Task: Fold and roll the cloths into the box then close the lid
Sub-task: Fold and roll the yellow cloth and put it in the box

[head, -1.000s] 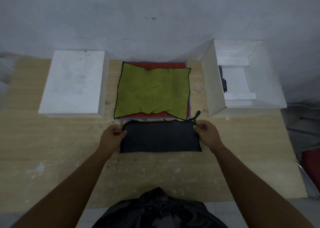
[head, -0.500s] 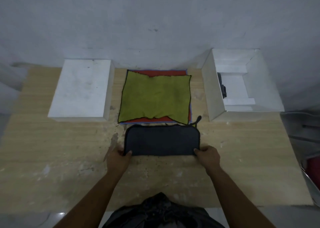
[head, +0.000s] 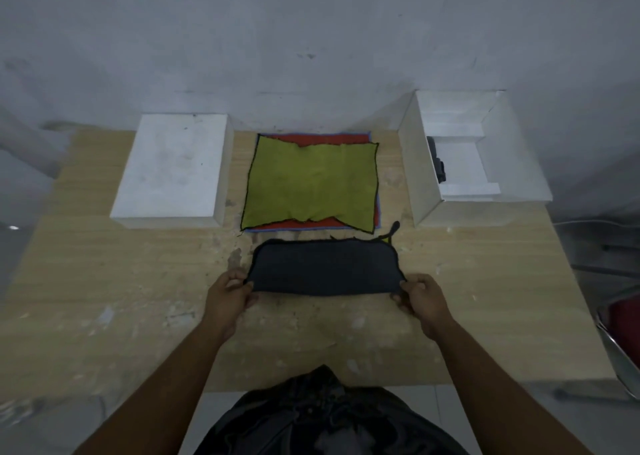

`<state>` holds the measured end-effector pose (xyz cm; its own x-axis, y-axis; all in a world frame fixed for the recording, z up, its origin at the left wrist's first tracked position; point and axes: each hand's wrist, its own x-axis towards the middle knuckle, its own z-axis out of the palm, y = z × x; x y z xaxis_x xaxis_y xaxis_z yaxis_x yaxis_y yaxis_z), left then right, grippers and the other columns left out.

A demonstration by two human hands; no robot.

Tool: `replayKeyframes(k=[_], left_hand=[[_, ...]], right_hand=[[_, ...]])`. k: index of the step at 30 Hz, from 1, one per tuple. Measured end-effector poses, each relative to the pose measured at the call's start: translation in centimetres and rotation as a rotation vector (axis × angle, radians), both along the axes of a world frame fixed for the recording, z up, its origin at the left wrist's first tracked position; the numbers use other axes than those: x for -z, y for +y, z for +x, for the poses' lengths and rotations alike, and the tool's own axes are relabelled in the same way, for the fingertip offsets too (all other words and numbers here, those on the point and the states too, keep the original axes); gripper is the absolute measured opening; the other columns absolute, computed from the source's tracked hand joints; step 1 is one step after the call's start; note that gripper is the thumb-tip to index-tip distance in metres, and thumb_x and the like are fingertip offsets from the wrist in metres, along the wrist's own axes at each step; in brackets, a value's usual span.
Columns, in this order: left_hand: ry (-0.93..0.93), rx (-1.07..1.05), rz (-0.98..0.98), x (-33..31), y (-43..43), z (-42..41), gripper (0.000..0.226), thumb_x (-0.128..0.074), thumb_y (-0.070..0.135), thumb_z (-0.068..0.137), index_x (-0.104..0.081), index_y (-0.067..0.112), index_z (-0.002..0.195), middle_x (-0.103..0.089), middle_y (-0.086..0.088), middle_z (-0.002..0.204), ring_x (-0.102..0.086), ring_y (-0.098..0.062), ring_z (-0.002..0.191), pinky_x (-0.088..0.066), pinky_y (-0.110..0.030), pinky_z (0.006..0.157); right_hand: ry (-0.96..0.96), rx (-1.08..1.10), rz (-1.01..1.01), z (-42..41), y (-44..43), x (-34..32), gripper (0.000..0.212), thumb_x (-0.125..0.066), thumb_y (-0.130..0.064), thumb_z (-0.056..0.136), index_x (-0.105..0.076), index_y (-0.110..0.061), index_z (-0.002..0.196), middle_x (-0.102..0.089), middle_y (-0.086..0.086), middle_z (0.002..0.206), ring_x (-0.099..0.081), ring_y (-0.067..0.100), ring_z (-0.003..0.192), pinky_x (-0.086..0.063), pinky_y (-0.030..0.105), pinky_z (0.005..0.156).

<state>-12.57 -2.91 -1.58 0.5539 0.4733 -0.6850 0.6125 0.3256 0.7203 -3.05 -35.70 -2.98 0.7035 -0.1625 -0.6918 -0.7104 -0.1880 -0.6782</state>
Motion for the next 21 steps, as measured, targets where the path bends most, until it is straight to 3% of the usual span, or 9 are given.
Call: replayKeyframes(k=[4, 6, 10, 12, 14, 16, 18, 21], left_hand=[[0.012, 0.06, -0.046, 0.6, 0.1, -2.0, 0.017, -0.049, -0.001, 0.096, -0.063, 0.007, 0.095, -0.061, -0.014, 0.108, -0.058, -0.034, 0.095, -0.05, -0.047, 0.092], [0.029, 0.083, -0.059, 0.9, 0.0, -2.9, 0.017, -0.049, 0.0, 0.096, -0.065, 0.007, 0.098, -0.061, -0.016, 0.109, -0.058, -0.033, 0.097, -0.048, -0.049, 0.096], [0.044, 0.169, -0.051, 1.4, -0.2, -4.8, 0.024, -0.05, -0.002, 0.094, -0.064, 0.006, 0.111, -0.06, -0.015, 0.109, -0.058, -0.031, 0.096, -0.048, -0.043, 0.087], [0.058, 0.278, 0.015, 1.5, -0.1, -5.4, 0.033, -0.052, -0.006, 0.09, -0.063, 0.013, 0.114, -0.062, -0.014, 0.113, -0.06, -0.032, 0.098, -0.047, -0.038, 0.08], [0.054, 0.328, 0.085, 1.6, 0.0, -5.6, 0.035, -0.058, -0.007, 0.087, -0.066, 0.019, 0.109, -0.064, -0.013, 0.115, -0.061, -0.03, 0.101, -0.049, -0.037, 0.083], [0.044, 0.325, 0.148, 1.5, 0.0, -5.3, 0.03, -0.065, 0.0, 0.085, -0.068, 0.02, 0.108, -0.066, -0.011, 0.113, -0.062, -0.027, 0.101, -0.051, -0.037, 0.087], [0.041, 0.321, 0.185, 1.2, -0.1, -4.7, 0.025, -0.066, 0.008, 0.087, -0.069, 0.017, 0.11, -0.067, -0.009, 0.105, -0.062, -0.024, 0.09, -0.051, -0.035, 0.08], [0.023, 0.351, 0.234, 0.8, -0.2, -3.3, 0.018, -0.061, 0.018, 0.092, -0.069, 0.023, 0.107, -0.064, -0.017, 0.096, -0.059, -0.031, 0.08, -0.048, -0.038, 0.072]], right_hand=[[-0.077, -0.073, 0.013, -1.8, -1.2, -0.3, 0.01, -0.051, -0.005, 0.095, -0.051, -0.01, 0.087, -0.057, 0.02, 0.075, -0.052, 0.02, 0.05, -0.042, 0.022, 0.041], [-0.087, -0.146, -0.006, -2.4, -1.9, -0.3, 0.012, -0.049, -0.004, 0.096, -0.059, -0.003, 0.091, -0.056, 0.02, 0.075, -0.051, 0.019, 0.051, -0.04, 0.021, 0.044], [-0.071, -0.339, 0.02, -3.7, -3.3, -0.2, 0.017, -0.062, 0.0, 0.088, -0.066, -0.006, 0.104, -0.062, 0.012, 0.087, -0.056, 0.02, 0.071, -0.047, 0.027, 0.061], [-0.092, -0.439, 0.004, -3.9, -3.7, -0.2, 0.026, -0.066, 0.006, 0.083, -0.064, -0.007, 0.106, -0.064, 0.007, 0.094, -0.059, 0.016, 0.075, -0.049, 0.016, 0.059], [-0.154, -0.474, -0.061, -3.7, -3.8, -0.1, 0.023, -0.065, 0.007, 0.083, -0.063, -0.006, 0.102, -0.064, 0.011, 0.092, -0.056, 0.016, 0.069, -0.045, 0.011, 0.053], [-0.192, -0.473, -0.098, -3.2, -3.7, -0.1, 0.017, -0.064, 0.003, 0.086, -0.065, -0.006, 0.1, -0.063, 0.014, 0.084, -0.053, 0.024, 0.066, -0.042, 0.017, 0.05], [-0.191, -0.478, -0.107, -2.6, -3.4, -0.4, 0.011, -0.064, -0.006, 0.089, -0.067, -0.007, 0.099, -0.059, 0.009, 0.072, -0.052, 0.025, 0.063, -0.042, 0.026, 0.053], [-0.193, -0.41, -0.105, -1.4, -3.0, -0.6, 0.015, -0.065, -0.017, 0.089, -0.068, -0.01, 0.102, -0.063, 0.004, 0.087, -0.058, 0.016, 0.071, -0.047, 0.026, 0.06]])
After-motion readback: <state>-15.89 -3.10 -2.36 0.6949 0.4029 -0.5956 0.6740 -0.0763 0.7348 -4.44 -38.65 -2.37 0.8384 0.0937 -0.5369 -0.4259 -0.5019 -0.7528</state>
